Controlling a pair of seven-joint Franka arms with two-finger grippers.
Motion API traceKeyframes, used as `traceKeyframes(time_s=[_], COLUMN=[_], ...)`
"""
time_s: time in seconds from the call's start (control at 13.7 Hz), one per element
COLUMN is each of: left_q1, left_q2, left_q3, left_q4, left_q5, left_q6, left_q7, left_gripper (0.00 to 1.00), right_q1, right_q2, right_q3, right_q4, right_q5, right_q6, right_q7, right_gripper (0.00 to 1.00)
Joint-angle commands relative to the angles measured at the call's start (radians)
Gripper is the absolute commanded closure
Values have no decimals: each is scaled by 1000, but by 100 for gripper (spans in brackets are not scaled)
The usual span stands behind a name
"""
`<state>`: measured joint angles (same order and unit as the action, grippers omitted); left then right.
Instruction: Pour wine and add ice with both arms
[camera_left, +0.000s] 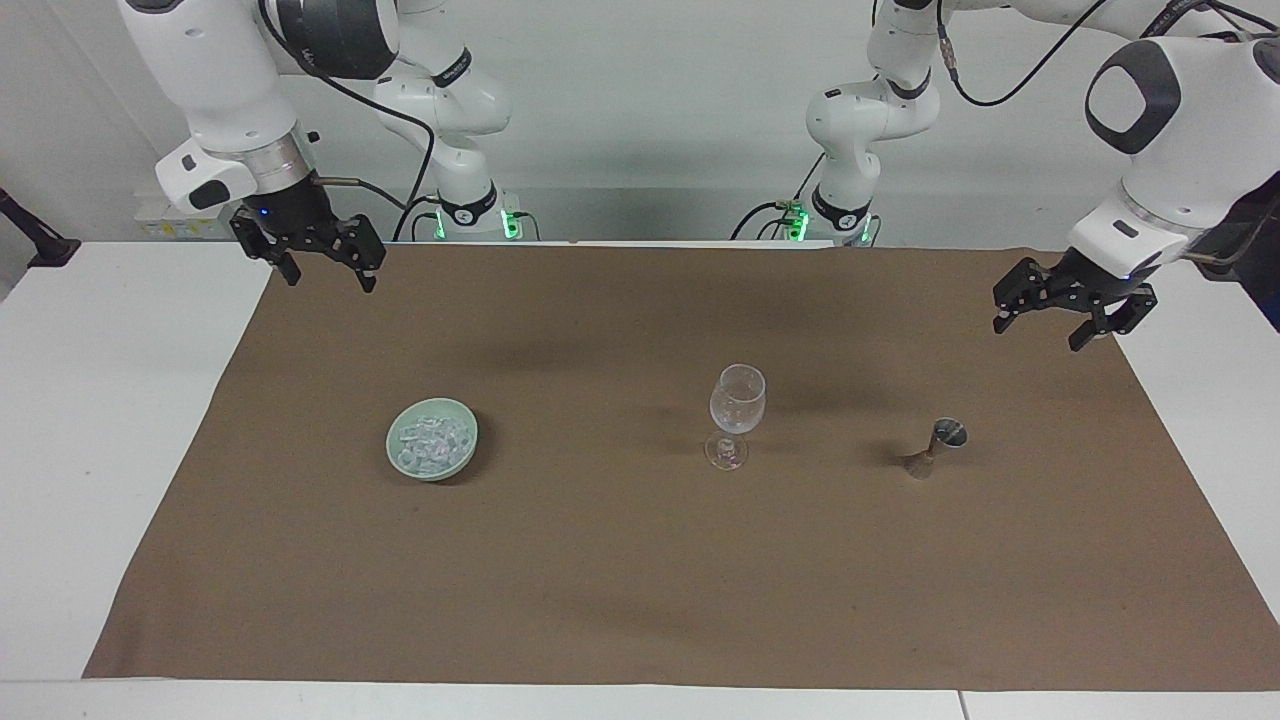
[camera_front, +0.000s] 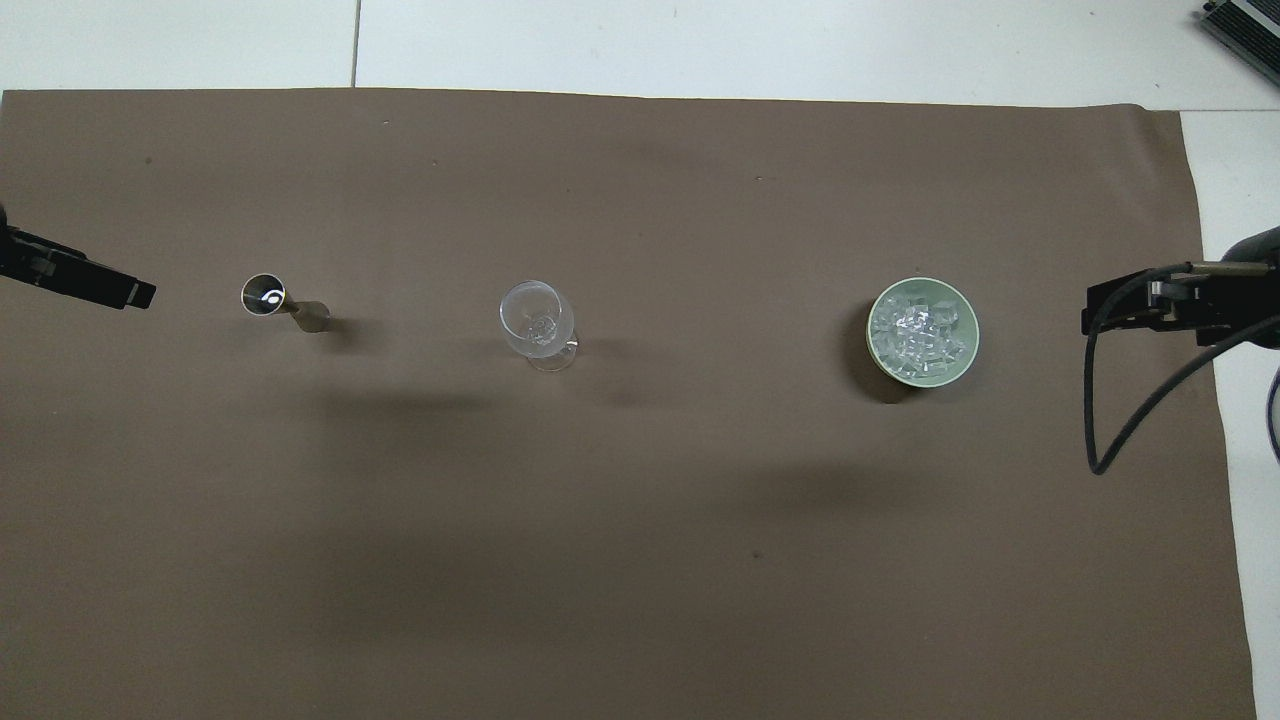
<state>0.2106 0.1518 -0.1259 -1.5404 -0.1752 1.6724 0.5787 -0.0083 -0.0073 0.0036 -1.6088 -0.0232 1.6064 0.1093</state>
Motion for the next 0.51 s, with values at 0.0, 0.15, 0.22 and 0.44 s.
traceKeyframes(time_s=[0.0,0.15,0.22,0.44], left_q1=[93,127,136,194], left_q2=[77,118,130,216], left_q3=[-5,-5,-5,-5], left_q4=[19,19,17,19], left_q5=[-119,-226,-259,-401], left_q6=[3,3,4,17], left_q7=[241,378,459,685], left_gripper=[0,0,0,0], right_q1=[-19,-19,-19,-19], right_q2=[4,4,4,4], right_q3=[12,12,12,12], right_q4=[7,7,7,7], right_q5=[5,5,5,5], right_q6=[3,3,3,3], right_q7=[-14,-14,-14,-14], right_gripper=[0,0,0,0])
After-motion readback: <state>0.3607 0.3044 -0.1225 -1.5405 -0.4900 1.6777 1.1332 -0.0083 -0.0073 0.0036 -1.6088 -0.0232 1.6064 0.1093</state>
